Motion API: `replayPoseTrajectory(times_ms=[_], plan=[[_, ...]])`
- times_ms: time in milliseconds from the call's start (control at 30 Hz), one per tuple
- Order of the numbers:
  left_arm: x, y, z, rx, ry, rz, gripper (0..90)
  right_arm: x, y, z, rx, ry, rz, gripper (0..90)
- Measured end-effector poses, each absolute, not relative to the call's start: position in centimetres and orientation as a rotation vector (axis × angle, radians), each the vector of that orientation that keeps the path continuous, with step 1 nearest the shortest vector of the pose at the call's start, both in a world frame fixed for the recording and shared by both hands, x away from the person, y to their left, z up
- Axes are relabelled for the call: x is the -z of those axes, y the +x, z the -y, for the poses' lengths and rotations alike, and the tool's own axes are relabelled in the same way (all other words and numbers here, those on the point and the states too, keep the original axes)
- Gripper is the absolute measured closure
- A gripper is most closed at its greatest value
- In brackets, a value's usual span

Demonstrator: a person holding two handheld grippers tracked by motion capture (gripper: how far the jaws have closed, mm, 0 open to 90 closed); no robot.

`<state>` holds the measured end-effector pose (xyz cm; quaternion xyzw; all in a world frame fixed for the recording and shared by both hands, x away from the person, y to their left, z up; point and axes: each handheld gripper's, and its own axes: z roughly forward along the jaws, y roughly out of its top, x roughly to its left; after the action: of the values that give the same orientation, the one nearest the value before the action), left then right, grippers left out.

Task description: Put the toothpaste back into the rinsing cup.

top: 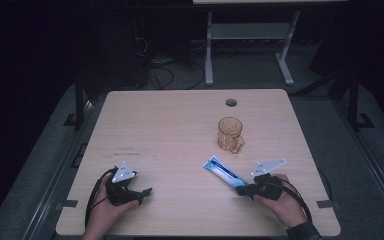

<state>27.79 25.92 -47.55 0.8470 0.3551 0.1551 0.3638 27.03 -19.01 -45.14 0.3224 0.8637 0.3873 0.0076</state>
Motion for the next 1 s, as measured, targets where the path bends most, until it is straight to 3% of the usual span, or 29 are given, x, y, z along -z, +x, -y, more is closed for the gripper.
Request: replayPoseTrajectory(times_ms=[100,367,733,1000], plan=[[47.5,27.8,-25.9,-0.399,2.180,-0.914,13.1,44.6,27.0,18.9,-1.241,0.994,-2.689,89.9],[47.6,27.8,-25.9,-0.399,2.180,-0.914,13.1,43.5,28.2,18.5,-1.255,1.003,-2.643,77.3],[47.5,27.8,-25.9,-0.398,2.182,-0.914,13.1,43.6,31.2,16.3,-1.147,1.079,-2.616,51.1],[47.5,27.8,-25.9,-0.398,2.183,-0.914,13.1,44.5,32.8,14.7,-1.040,1.075,-2.639,46.3]])
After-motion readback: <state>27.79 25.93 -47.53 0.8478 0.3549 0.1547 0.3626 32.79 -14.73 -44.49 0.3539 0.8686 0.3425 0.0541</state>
